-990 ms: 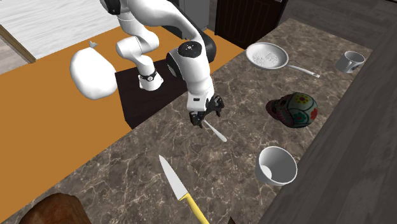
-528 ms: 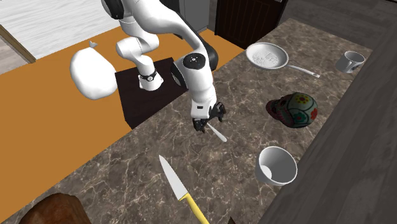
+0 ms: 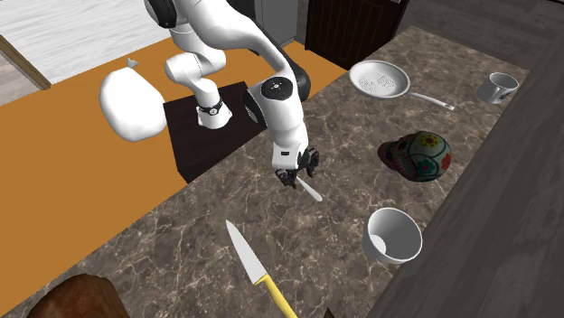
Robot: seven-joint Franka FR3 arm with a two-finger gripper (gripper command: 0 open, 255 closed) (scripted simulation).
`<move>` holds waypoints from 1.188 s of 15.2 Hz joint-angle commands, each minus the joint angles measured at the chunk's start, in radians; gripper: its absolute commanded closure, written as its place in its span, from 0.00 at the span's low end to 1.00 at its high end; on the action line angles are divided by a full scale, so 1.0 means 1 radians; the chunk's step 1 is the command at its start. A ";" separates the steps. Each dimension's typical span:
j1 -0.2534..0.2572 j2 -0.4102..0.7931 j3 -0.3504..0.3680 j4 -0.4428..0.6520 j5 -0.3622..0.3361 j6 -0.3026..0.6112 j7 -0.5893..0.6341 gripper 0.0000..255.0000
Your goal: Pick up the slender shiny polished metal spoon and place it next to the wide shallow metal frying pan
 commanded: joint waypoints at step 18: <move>-0.001 -0.037 -0.001 0.074 -0.002 -0.110 0.010 1.00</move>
